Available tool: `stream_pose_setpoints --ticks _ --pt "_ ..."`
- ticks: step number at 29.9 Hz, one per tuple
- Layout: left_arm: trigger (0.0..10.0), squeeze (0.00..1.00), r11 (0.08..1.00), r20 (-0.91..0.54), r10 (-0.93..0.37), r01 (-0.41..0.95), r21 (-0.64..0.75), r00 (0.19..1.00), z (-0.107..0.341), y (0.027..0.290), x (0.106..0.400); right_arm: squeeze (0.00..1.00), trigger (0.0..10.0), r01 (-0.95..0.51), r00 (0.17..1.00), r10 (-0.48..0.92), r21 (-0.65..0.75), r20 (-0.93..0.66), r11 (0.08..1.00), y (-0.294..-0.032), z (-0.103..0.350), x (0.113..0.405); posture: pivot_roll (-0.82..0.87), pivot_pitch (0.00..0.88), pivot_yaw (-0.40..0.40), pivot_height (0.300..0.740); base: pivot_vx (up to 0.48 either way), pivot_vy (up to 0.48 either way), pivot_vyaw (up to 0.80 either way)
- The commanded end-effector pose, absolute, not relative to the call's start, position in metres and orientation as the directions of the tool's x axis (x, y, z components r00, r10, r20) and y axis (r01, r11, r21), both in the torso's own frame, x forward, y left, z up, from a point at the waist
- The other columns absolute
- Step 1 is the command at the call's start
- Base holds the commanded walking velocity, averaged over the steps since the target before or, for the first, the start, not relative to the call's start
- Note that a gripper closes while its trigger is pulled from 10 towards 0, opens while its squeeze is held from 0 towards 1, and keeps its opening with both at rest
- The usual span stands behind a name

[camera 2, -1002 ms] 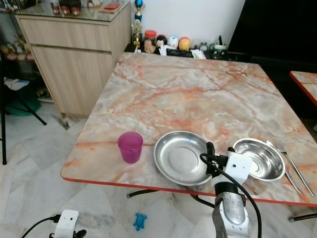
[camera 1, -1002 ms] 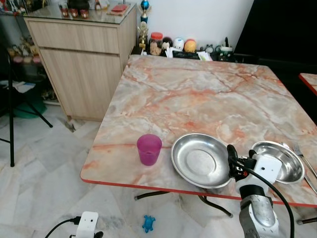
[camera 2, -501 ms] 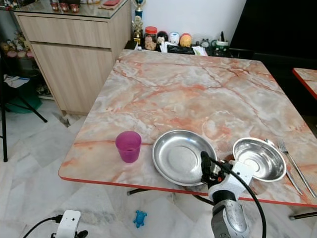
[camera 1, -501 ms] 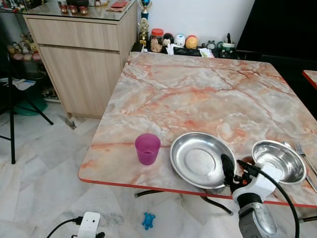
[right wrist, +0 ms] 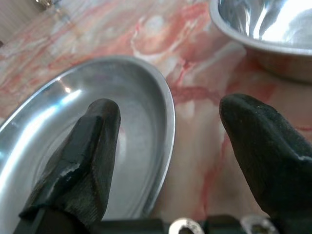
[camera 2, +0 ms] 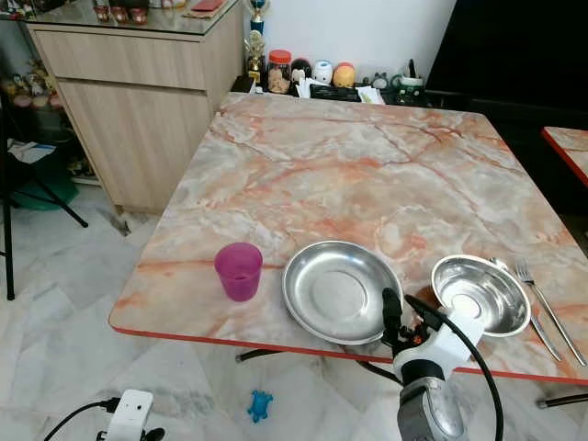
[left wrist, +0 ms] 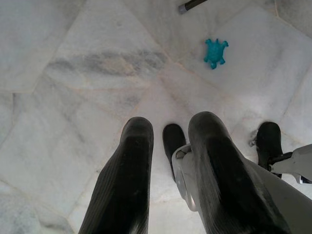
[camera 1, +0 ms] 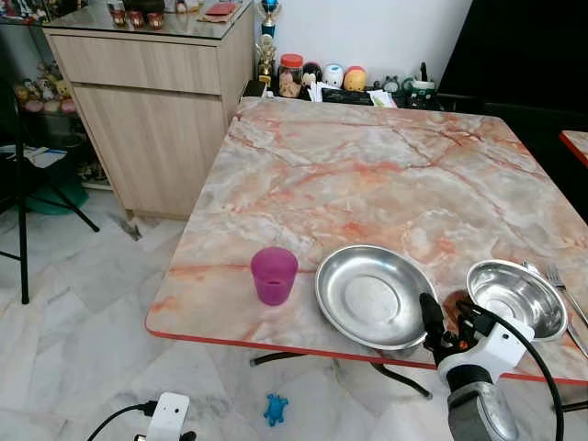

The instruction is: Setting the table

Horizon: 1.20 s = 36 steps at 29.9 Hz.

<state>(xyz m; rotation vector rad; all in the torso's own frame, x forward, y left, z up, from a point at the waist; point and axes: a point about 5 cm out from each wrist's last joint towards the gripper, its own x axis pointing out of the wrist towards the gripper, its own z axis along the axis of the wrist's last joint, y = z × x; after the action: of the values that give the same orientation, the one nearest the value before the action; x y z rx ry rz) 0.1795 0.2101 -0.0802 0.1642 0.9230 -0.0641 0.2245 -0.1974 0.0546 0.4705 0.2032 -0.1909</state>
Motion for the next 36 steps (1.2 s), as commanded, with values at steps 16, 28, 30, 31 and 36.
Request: stream_pose_setpoints --ticks 16,28,30,31,36 --pt "10.0 0.0 0.979 -0.813 -0.01 0.171 0.11 0.582 -0.084 0.205 0.172 0.0 10.0 0.216 0.965 -0.122 0.44 -0.233 0.871 -0.198 0.047 0.237 0.08 0.0 -0.079 0.74 0.0 0.0 0.0" --pt "10.0 0.0 0.98 -0.819 -0.011 0.169 0.105 0.573 -0.086 0.204 0.168 0.0 10.0 0.2 0.97 -0.115 0.435 -0.213 0.878 -0.195 0.05 0.244 0.08 0.0 -0.084 0.74 0.0 0.0 0.0" --pt "10.0 0.0 0.981 -0.821 -0.009 0.166 0.105 0.571 -0.087 0.204 0.167 0.0 10.0 0.208 0.969 -0.124 0.441 -0.213 0.873 -0.196 0.05 0.244 0.08 0.0 -0.082 0.74 0.0 0.0 0.0" --pt "10.0 0.0 0.981 -0.821 -0.009 0.166 0.105 0.571 -0.087 0.204 0.167 0.0 10.0 0.208 0.969 -0.124 0.441 -0.213 0.873 -0.196 0.05 0.244 0.08 0.0 -0.082 0.74 0.0 0.0 0.0" --pt "10.0 0.0 0.982 -0.822 -0.006 0.16 0.104 0.569 -0.087 0.205 0.166 0.0 10.0 0.212 0.966 -0.121 0.428 -0.23 0.878 -0.195 0.047 0.243 0.09 0.0 -0.083 0.74 0.0 0.0 0.0"
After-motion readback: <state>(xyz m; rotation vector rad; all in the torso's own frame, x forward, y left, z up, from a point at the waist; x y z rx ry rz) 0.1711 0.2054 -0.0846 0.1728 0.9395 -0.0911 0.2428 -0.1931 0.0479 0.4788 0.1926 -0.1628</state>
